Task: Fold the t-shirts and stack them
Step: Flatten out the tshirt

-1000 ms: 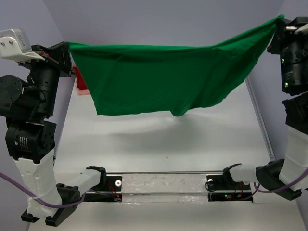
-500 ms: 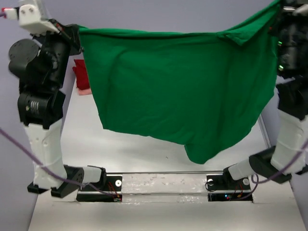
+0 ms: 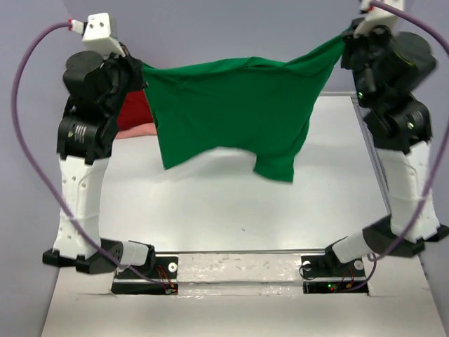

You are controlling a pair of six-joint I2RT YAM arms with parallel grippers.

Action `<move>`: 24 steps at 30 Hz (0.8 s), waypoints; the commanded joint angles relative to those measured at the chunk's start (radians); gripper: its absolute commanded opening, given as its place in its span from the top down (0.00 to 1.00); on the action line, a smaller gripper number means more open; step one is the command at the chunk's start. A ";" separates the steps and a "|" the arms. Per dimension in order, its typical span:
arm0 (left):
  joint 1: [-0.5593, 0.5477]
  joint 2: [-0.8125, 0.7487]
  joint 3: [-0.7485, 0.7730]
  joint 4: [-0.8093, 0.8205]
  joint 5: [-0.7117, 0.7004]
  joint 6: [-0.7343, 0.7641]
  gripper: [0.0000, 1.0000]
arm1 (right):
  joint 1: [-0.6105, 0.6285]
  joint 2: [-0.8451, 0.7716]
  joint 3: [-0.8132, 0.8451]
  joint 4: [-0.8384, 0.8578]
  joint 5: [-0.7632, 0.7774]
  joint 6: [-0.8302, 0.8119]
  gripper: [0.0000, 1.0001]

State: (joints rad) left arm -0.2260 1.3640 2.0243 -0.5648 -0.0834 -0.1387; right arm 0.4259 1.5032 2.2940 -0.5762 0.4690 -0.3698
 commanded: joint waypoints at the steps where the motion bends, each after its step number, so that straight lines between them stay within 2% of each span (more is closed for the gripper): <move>1: -0.016 -0.213 -0.025 0.106 -0.009 0.005 1.00 | 0.092 -0.234 -0.048 0.153 0.092 -0.044 1.00; 6: -0.019 -0.351 -0.093 0.091 -0.029 0.007 1.00 | 0.140 -0.368 -0.215 0.170 0.131 -0.032 1.00; 12: -0.019 -0.421 -0.133 0.051 -0.044 0.007 1.00 | 0.149 -0.446 -0.249 0.164 0.143 -0.026 1.00; 18: -0.018 -0.376 -0.142 0.065 -0.044 0.005 1.00 | 0.149 -0.402 -0.237 0.160 0.132 -0.027 1.00; 24: -0.018 -0.261 -0.104 0.135 -0.030 0.008 1.00 | 0.159 -0.262 -0.179 0.200 0.146 -0.087 1.00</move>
State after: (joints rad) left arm -0.2432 1.0294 1.8862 -0.5304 -0.1097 -0.1398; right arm 0.5774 1.1709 2.0544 -0.4381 0.5896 -0.4084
